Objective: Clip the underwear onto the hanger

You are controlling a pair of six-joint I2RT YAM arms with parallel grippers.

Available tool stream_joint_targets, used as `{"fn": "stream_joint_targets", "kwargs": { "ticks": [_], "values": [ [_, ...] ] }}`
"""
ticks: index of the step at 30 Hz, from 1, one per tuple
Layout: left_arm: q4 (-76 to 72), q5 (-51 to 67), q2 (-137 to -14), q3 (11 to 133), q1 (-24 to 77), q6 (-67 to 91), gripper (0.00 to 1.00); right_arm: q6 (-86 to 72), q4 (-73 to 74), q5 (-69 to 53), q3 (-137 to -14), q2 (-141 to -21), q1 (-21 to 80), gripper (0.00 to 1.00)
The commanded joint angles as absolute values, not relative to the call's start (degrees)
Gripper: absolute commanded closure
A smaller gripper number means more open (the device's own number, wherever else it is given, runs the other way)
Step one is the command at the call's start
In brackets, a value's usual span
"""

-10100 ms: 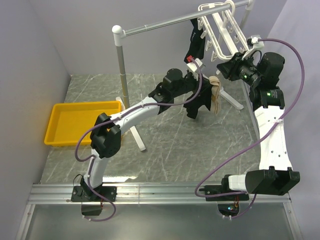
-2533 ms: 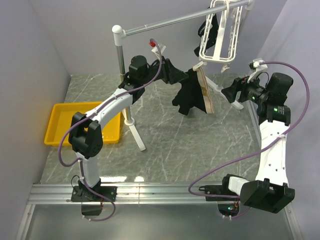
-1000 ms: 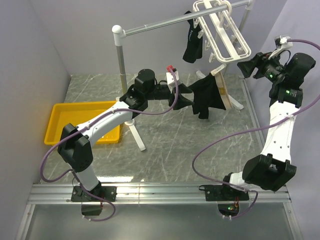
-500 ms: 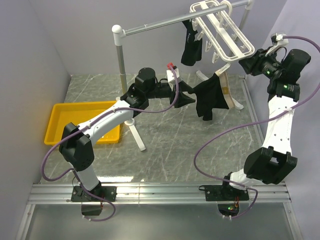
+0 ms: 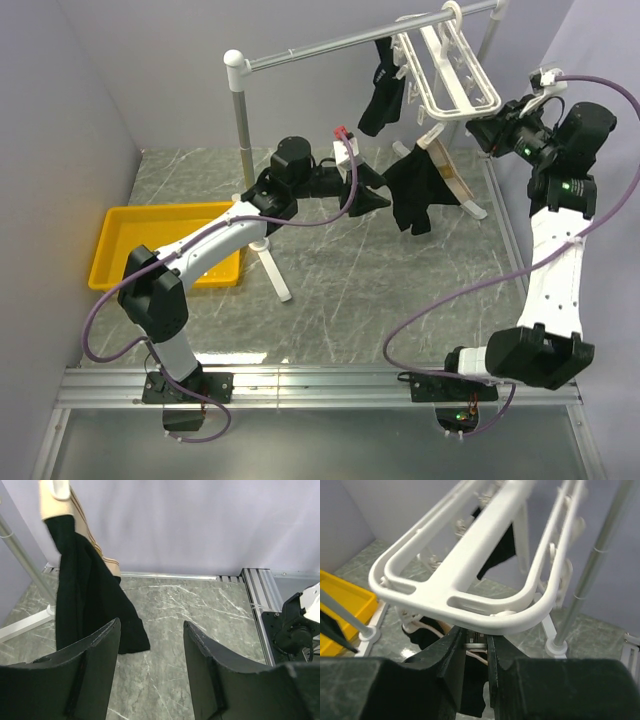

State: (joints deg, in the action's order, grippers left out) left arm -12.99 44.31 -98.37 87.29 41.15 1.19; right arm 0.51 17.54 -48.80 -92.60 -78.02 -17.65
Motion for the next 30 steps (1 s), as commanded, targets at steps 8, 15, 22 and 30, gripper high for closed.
{"fn": "stream_joint_targets", "kwargs": {
  "ticks": [8,15,22,30],
  "values": [
    [-19.86,38.69,-96.76,89.47,44.03,4.39,0.49,-1.65,18.90,-38.86,-90.00,-71.37,-6.42,1.00],
    [-24.34,29.36,-102.47,96.67,46.49,9.90,0.57,-5.27,17.32,-40.16,-88.33,-71.19,-4.04,1.00],
    [-27.50,32.69,-110.73,105.63,45.88,20.56,0.58,-7.38,13.54,-45.51,-87.19,-71.10,-4.04,1.00],
    [-34.08,37.17,-116.36,110.21,43.34,34.18,0.56,-6.77,12.39,-50.27,-86.75,-71.37,-4.13,0.99]
  ]
}}
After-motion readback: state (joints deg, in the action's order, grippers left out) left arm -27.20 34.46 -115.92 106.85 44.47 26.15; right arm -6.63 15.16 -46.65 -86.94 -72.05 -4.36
